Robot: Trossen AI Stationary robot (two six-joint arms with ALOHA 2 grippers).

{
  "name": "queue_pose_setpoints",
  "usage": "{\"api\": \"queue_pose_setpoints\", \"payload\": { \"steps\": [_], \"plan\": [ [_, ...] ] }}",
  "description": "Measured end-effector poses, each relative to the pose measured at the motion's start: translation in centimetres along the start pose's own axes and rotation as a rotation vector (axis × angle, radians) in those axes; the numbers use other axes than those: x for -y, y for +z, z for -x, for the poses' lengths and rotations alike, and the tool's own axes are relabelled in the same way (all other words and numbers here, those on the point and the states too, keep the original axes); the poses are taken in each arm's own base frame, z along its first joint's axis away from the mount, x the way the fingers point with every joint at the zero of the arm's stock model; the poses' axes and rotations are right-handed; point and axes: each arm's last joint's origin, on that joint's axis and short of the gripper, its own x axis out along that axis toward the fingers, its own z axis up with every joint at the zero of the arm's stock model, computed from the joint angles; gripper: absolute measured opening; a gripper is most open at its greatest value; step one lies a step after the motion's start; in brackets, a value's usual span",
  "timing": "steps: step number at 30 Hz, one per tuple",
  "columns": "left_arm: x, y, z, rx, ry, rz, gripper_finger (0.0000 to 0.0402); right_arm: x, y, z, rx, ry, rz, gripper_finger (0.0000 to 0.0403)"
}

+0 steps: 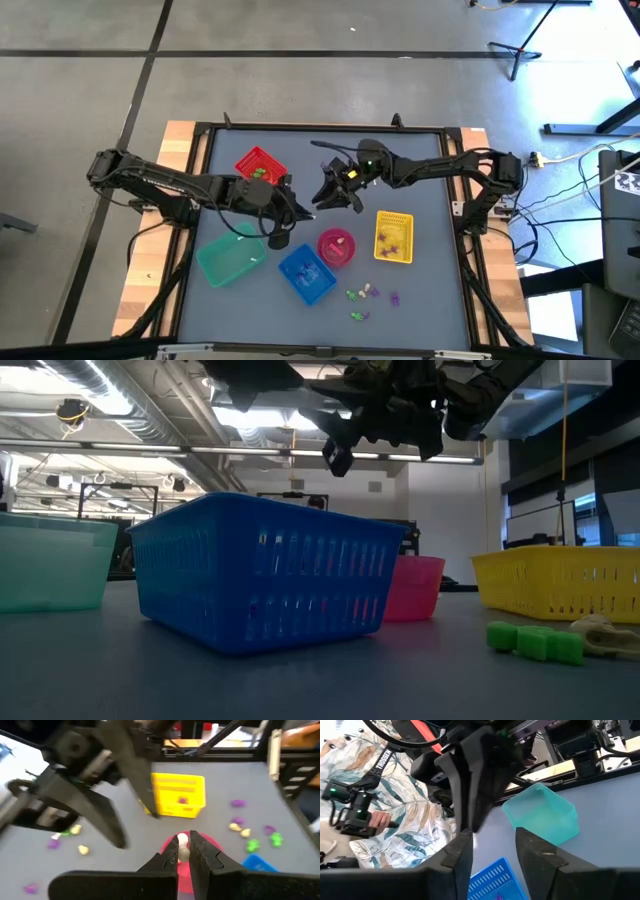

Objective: Sort Halloween decoration
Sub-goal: Put the white bone toy into the green bin, then put the white skull toy into the pink bin

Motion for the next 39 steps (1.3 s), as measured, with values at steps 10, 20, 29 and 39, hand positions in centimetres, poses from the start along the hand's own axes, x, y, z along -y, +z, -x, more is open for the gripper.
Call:
{"api": "queue_pose_setpoints", "payload": {
  "steps": [10,20,29,39],
  "plan": [
    [0.1,-2.9,3.0,-0.392,-0.139,0.305,0.0006,1.9,0.1,2.2,-0.03,-0.042,-0.104,0.0141],
    [1.3,-6.5,5.4,-0.88,-0.015,0.599,0.0006,2.7,-1.1,2.5,-0.085,-0.183,-0.138,0.0141],
    [1.8,-6.8,5.6,-0.85,0.104,0.58,0.003,3.1,-1.8,2.6,-0.117,-0.286,-0.144,0.014],
    [1.7,-6.8,5.6,-0.838,0.142,0.622,0.0129,3.3,-2.1,2.8,-0.16,-0.299,-0.042,0.014]
  ]
}}
